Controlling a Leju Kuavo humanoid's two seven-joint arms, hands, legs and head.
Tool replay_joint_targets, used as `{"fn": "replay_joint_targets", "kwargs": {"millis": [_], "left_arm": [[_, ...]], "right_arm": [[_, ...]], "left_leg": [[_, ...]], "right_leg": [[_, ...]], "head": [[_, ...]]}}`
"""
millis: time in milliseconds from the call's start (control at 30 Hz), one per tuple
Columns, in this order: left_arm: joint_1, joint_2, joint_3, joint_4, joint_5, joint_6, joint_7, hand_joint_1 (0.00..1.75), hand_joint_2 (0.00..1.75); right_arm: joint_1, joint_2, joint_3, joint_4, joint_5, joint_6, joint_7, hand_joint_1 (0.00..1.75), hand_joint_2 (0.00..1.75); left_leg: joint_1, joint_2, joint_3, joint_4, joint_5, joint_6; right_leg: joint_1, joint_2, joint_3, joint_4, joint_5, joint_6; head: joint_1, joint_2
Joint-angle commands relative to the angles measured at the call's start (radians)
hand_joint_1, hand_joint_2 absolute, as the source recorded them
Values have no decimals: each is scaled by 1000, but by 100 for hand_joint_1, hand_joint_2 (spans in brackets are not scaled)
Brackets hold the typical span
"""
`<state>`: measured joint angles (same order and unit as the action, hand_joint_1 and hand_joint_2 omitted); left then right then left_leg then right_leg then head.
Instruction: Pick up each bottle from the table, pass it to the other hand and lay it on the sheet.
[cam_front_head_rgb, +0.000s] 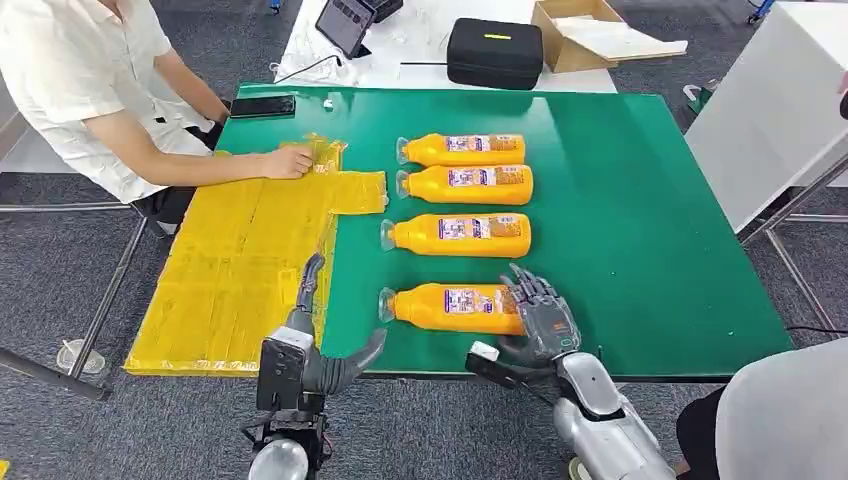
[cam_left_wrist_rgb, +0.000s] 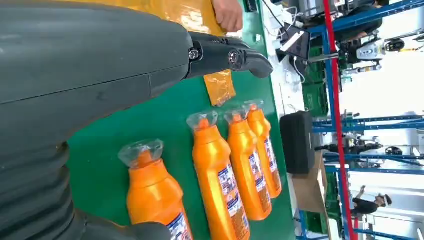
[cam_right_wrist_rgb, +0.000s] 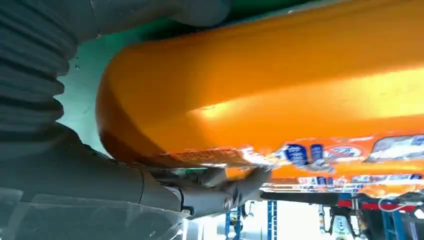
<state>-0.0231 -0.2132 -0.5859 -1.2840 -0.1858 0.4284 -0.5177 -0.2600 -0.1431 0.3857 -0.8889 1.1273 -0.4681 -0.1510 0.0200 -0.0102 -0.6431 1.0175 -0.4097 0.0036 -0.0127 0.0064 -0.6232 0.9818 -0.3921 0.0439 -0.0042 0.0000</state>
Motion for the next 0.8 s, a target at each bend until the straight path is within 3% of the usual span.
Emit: {"fn": "replay_joint_targets", "kwargs": {"millis": [33,67,200,467,767,800], "left_arm": [[-23,32,-19,30,11,-3,-3,0,175],[-24,32,-20,31,17,-3,-6,0,175],[-30,31,-25,44,29,-1,-14,0,175],[-37,30,-26,58,49,6,-29,0,175],[-14,22,13,47,203,-79,5,0,175],[-8,23,23,42,257,-114,29,0,175]], "right_arm": [[-42,8,-29,161,-62,25,-41,162,175],[-43,11,-45,172,-101,49,-62,171,175],[-43,26,-106,208,-233,141,-127,175,175],[-49,34,-119,262,-271,107,-185,175,175],[50,80,-126,9,-396,109,-287,175,175],[65,85,-122,-32,-411,101,-298,168,175]], "left_leg": [[0,0,5,-2,-1,1],[-1,0,7,-2,-1,1],[0,-2,7,-2,-1,1],[0,-1,10,-2,-1,1],[0,1,13,-2,-2,1],[0,1,14,-2,-2,1]], "right_leg": [[0,-1,5,-1,-1,-1],[0,-2,7,-1,-2,-2],[0,-3,7,-2,-2,-2],[1,-3,10,-3,-1,-2],[1,-1,12,-2,-1,-2],[1,-1,13,-2,-2,-3]], "head": [[0,0],[0,0],[0,0],[0,0],[0,0],[0,0]]}}
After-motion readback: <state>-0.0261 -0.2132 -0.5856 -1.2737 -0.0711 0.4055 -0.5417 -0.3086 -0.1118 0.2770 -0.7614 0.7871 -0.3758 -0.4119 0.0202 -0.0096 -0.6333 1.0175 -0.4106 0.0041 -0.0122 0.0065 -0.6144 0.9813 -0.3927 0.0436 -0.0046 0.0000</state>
